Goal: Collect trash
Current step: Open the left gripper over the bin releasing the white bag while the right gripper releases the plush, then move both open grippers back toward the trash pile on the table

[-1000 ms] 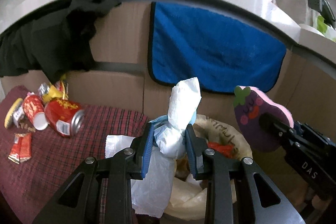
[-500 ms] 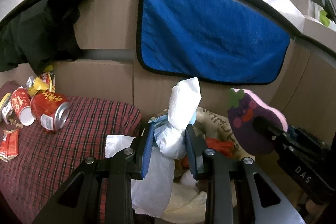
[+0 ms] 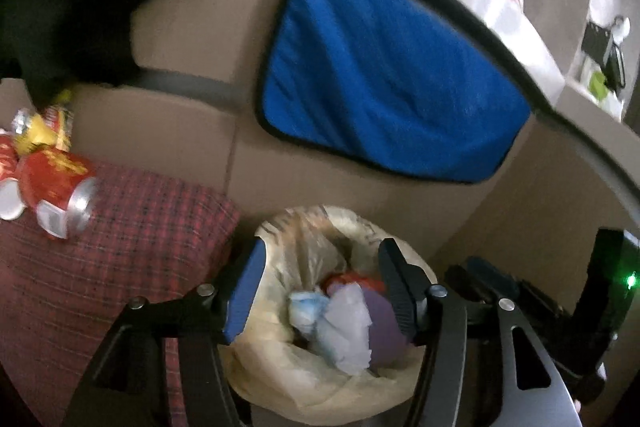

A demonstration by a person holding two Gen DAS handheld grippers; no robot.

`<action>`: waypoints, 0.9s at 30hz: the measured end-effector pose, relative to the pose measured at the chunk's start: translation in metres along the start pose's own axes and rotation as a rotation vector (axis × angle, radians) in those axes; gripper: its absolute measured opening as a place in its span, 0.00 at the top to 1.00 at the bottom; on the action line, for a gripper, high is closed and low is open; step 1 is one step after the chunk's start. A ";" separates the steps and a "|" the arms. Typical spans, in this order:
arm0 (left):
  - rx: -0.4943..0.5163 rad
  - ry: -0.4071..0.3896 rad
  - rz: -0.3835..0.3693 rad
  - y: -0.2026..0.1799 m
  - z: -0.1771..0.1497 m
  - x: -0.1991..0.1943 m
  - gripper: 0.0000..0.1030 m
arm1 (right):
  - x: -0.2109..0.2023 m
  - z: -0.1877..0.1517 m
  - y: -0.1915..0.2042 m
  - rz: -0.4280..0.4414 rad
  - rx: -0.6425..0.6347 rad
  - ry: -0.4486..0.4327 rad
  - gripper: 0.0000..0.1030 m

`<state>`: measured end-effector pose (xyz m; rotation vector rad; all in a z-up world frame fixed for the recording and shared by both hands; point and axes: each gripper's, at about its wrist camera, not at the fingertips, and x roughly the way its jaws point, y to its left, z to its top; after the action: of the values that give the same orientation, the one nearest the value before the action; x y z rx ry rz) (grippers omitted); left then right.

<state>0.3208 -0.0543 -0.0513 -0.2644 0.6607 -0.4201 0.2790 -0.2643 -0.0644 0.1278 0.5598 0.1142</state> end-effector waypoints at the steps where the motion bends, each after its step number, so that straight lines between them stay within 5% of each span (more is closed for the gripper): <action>1: -0.002 -0.008 0.011 0.003 0.002 -0.006 0.42 | -0.003 0.001 0.001 -0.003 -0.005 -0.004 0.52; 19: -0.087 -0.190 0.290 0.119 -0.004 -0.158 0.42 | -0.059 0.020 0.121 0.012 -0.165 -0.147 0.52; 27: -0.176 -0.224 0.380 0.197 -0.017 -0.213 0.42 | -0.045 0.023 0.188 0.104 -0.189 -0.107 0.52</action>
<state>0.2161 0.2153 -0.0227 -0.3387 0.5130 0.0332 0.2403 -0.0873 0.0069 -0.0205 0.4332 0.2593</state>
